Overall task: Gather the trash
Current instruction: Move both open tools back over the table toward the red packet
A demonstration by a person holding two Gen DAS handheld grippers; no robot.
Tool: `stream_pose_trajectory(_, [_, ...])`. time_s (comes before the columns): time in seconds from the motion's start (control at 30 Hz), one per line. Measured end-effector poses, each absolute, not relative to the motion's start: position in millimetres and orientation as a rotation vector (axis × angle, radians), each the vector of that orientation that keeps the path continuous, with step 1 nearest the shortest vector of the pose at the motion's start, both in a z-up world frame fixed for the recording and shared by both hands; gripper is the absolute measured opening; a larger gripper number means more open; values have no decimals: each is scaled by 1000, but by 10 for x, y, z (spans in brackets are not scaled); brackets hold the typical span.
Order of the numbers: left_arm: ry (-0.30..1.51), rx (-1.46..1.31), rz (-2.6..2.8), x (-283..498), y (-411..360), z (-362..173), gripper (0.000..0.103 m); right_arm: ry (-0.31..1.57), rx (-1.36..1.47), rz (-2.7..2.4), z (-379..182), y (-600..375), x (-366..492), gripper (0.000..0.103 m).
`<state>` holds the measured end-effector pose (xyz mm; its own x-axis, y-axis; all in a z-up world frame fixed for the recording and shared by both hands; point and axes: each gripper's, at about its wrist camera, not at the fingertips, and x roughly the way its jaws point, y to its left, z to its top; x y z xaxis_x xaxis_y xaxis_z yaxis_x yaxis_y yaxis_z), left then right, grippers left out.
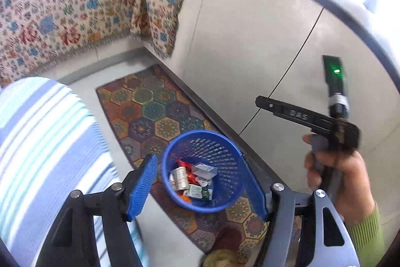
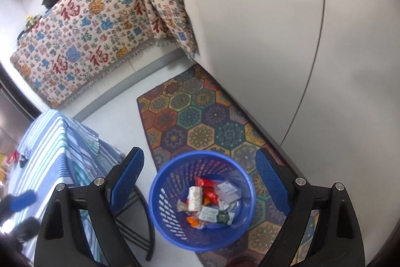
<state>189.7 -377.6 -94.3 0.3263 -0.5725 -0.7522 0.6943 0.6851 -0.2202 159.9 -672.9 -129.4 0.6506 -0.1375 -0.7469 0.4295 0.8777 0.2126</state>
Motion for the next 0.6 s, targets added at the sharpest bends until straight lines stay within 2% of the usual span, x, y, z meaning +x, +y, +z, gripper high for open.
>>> stream_pose_trajectory(0.13, [875, 167, -743, 1769, -2993, -578, 69, 771, 305, -287, -1138, -6346, 1600, 92])
stream_pose_trajectory(0.27, [841, 153, -599, 1764, -2076, -417, 77, 728, 260, -209, -1008, -5815, 1624, 95])
stream_pose_trajectory(0.43, [872, 144, -338, 2051, -1024, -709, 78, 723, 190, -53, -964, -4820, 1732, 95])
stream_pose_trajectory(0.6, [914, 83, -181, 2391, -218, -1112, 78, 824, 99, 198, -1074, -3575, 1893, 95])
